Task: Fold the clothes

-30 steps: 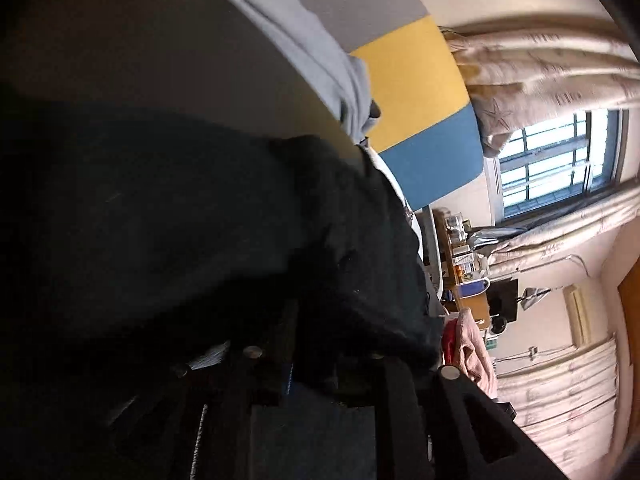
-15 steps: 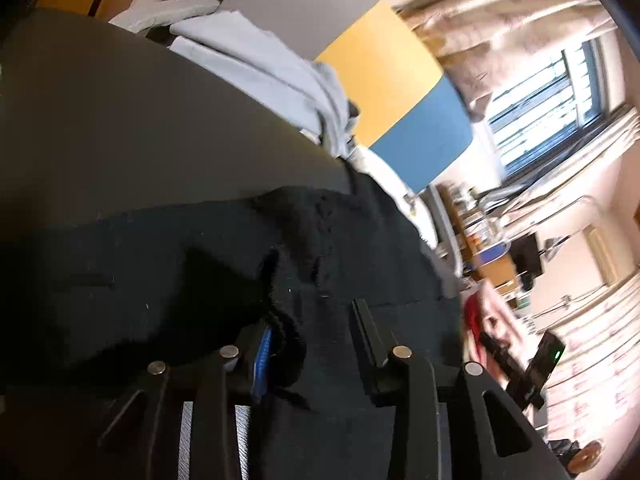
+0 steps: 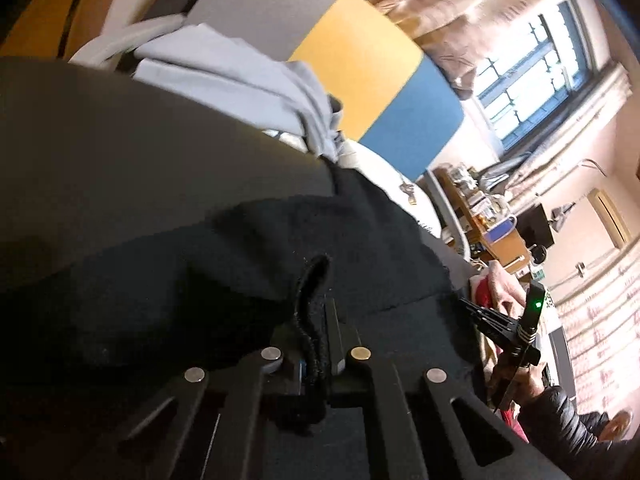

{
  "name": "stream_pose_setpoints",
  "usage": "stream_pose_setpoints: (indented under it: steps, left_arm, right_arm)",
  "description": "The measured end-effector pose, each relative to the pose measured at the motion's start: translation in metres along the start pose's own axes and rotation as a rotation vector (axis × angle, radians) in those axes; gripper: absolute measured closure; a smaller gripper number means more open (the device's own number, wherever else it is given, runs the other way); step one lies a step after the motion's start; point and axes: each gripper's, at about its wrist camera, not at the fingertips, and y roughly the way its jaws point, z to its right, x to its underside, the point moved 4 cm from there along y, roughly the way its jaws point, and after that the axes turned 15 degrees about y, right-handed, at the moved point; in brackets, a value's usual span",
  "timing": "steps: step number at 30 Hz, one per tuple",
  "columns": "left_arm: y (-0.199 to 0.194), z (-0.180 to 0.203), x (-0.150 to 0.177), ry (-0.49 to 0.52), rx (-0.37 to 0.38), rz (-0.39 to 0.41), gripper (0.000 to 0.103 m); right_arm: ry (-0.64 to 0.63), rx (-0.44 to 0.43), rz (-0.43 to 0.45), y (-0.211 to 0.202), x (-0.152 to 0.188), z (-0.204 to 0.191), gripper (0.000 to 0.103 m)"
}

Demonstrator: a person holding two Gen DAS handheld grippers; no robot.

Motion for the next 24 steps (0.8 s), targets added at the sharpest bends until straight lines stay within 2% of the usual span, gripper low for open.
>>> stream_pose_setpoints:
  steps: [2, 6, 10, 11, 14, 17, 19, 21, 24]
  left_arm:
    - [-0.001, 0.005, -0.007, 0.0, 0.027, 0.032, 0.099]
    - [0.011, -0.009, -0.009, -0.031, -0.011, 0.018, 0.099]
    - [0.023, -0.022, -0.01, -0.062, -0.049, 0.004, 0.099]
    - [0.026, -0.025, -0.01, -0.07, -0.059, 0.0, 0.099]
    - [0.031, -0.041, 0.0, -0.108, -0.104, -0.048, 0.099]
    - [0.031, -0.043, 0.001, -0.141, -0.093, -0.026, 0.099]
    - [0.028, -0.046, -0.003, -0.167, -0.087, -0.002, 0.092]
    - [0.026, -0.054, -0.006, -0.198, -0.11, 0.001, 0.09]
    - [0.015, -0.058, -0.011, -0.204, -0.24, -0.005, 0.086]
  right_arm:
    - [0.025, 0.001, 0.034, -0.008, -0.003, 0.005, 0.1]
    - [0.103, 0.04, 0.118, -0.029, -0.013, 0.024, 0.1]
    - [0.15, 0.149, 0.09, -0.019, -0.012, 0.051, 0.103]
    - [0.168, 0.154, 0.085, -0.017, -0.011, 0.057, 0.103]
    - [0.227, 0.127, 0.074, -0.014, -0.009, 0.069, 0.103]
    - [0.263, 0.08, 0.092, -0.024, -0.011, 0.07, 0.102]
    - [0.236, 0.043, 0.132, -0.039, -0.012, 0.059, 0.102]
    - [0.204, 0.011, 0.142, -0.052, -0.005, 0.048, 0.102]
    - [0.153, -0.027, 0.136, -0.068, 0.012, 0.031, 0.102]
